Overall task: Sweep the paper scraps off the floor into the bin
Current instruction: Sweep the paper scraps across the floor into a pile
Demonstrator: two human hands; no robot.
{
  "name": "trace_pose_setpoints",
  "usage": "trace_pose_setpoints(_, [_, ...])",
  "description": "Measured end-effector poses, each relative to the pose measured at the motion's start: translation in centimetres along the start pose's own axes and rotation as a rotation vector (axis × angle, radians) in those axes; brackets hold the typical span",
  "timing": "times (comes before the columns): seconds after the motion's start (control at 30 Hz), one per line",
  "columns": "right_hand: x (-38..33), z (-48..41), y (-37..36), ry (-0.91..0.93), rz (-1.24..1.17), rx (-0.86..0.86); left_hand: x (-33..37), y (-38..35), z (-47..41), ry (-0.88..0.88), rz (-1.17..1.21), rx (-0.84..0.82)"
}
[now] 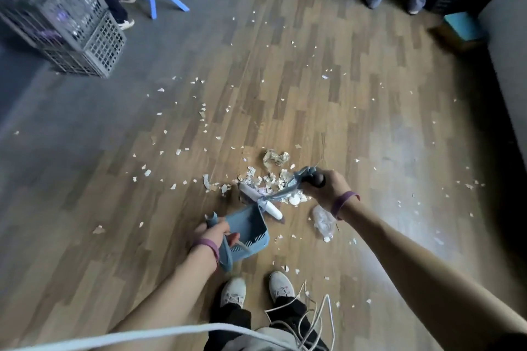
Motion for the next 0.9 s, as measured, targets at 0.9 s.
trace_pose_setpoints(0.9, [17.1, 29.4, 9.9, -0.549, 0.138, 0.665, -8.5, -11.5, 13.1, -0.216, -0.969, -0.651])
Point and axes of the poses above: each hand's wrist, its own z-axis away from the middle knuckle, its own y-axis out of the back of the hand, x = y × z, the point moved 10 cm from there along -z, towards the middle knuckle, and after that the axes turned 12 degrees about z, right-handed, at the moved point
